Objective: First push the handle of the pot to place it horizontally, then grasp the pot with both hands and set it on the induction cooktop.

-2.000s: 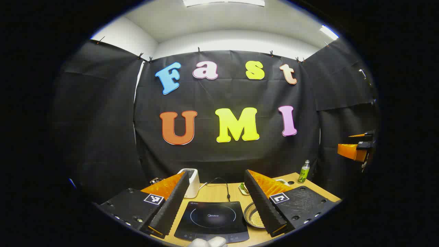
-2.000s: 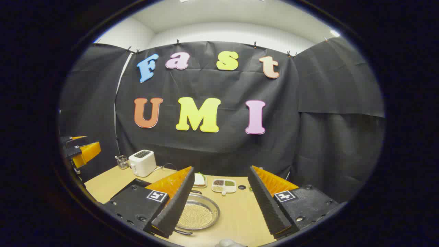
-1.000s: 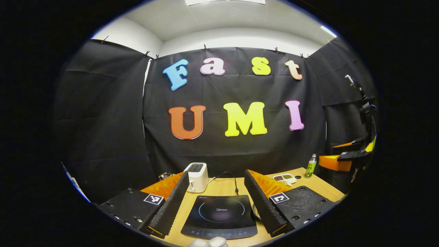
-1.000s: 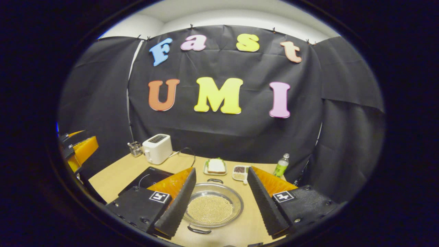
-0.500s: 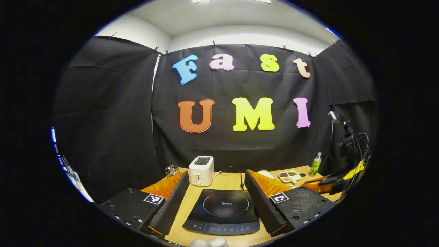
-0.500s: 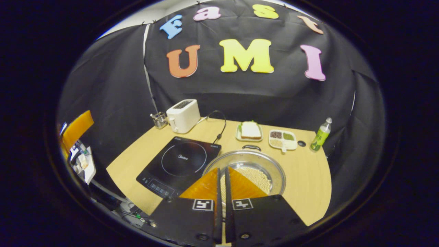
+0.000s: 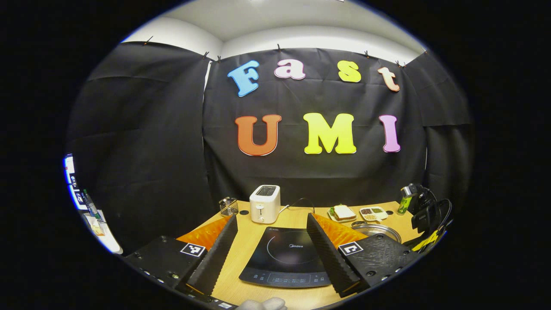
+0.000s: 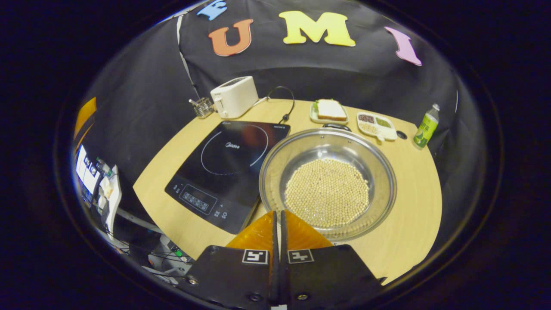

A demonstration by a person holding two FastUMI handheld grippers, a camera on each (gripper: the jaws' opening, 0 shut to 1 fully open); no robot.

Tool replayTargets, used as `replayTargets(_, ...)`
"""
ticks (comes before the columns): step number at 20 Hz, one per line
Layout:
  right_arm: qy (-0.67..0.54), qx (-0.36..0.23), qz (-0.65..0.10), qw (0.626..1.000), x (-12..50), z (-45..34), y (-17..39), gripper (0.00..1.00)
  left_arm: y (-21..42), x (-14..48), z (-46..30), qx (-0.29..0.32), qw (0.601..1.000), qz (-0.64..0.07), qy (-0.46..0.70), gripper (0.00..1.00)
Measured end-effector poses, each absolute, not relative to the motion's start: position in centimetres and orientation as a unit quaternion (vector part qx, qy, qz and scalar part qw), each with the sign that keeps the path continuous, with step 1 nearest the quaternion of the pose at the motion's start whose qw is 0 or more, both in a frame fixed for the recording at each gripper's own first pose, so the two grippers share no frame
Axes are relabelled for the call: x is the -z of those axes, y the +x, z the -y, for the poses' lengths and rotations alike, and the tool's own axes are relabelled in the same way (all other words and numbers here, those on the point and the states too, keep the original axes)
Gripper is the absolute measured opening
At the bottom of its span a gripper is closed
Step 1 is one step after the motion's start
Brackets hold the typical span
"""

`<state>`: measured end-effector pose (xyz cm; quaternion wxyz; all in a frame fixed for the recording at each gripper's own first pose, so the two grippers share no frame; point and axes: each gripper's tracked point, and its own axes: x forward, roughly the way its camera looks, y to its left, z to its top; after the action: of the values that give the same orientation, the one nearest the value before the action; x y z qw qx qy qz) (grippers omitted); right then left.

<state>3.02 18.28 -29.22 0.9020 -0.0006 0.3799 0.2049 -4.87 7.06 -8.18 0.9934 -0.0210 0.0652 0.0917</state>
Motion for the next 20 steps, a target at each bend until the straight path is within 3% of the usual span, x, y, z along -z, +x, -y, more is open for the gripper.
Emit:
replayTargets(10, -0.002, -0.198, -0.435, 0.879, 34.7, -18.7, 1.4, 0.01, -5.3, 8.9, -7.7, -0.103, 0.991, -0.08, -0.014, 0.96)
replayTargets(19, 0.018, -0.191, -0.449, 0.873, 36.0, -17.5, 0.8, 0.04, -5.4, 8.4, -6.9, -0.103, 0.991, -0.08, -0.008, 0.96)
replayTargets(20, 0.021, -0.189, -0.449, 0.873, 36.1, -17.2, 0.8, 0.0, -5.3, 8.4, -6.6, -0.1, 0.992, -0.08, -0.009, 0.96)
